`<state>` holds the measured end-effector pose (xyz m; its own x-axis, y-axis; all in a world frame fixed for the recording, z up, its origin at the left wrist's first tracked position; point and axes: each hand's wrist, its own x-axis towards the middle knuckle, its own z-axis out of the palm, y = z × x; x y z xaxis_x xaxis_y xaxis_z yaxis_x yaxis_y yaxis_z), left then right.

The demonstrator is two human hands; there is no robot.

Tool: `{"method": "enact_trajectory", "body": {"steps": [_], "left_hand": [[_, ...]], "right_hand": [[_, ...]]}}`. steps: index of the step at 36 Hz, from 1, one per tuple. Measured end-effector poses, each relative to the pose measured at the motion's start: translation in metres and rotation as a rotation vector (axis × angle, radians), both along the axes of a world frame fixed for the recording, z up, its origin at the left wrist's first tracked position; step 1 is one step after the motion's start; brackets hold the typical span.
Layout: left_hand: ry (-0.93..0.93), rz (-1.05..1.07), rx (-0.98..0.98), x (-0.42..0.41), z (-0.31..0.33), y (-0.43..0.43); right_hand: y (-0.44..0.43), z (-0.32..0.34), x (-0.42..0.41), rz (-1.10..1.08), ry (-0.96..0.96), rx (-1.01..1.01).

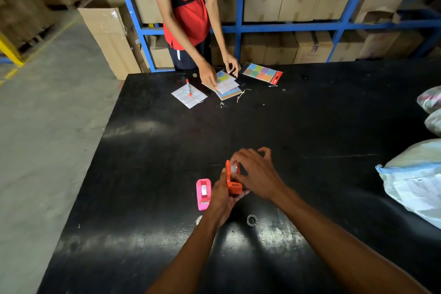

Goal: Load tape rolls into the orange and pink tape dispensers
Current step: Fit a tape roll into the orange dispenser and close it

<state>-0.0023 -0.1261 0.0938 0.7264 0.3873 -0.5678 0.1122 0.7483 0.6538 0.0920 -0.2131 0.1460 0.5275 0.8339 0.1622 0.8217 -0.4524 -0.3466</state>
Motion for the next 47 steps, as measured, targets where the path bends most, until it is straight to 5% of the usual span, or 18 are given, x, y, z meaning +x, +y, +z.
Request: {"method": "enact_trajectory", "body": {"steps": [9,34,47], "left_hand": [[0.048,0.008,-0.006,-0.003,0.004,-0.001],[0.045,0.112,-0.079,0.0,0.016,0.001],[0.117,0.142,0.069,-0.001,0.02,0.013]], "right_hand": [[-0.003,0.001,0.003,0.017,0.021,-0.077],[0.003,0.001,0.007,0.016,-0.081,0.134],[-0.004,-0.01,-0.023,0.138,-0.089,0.2]]}}
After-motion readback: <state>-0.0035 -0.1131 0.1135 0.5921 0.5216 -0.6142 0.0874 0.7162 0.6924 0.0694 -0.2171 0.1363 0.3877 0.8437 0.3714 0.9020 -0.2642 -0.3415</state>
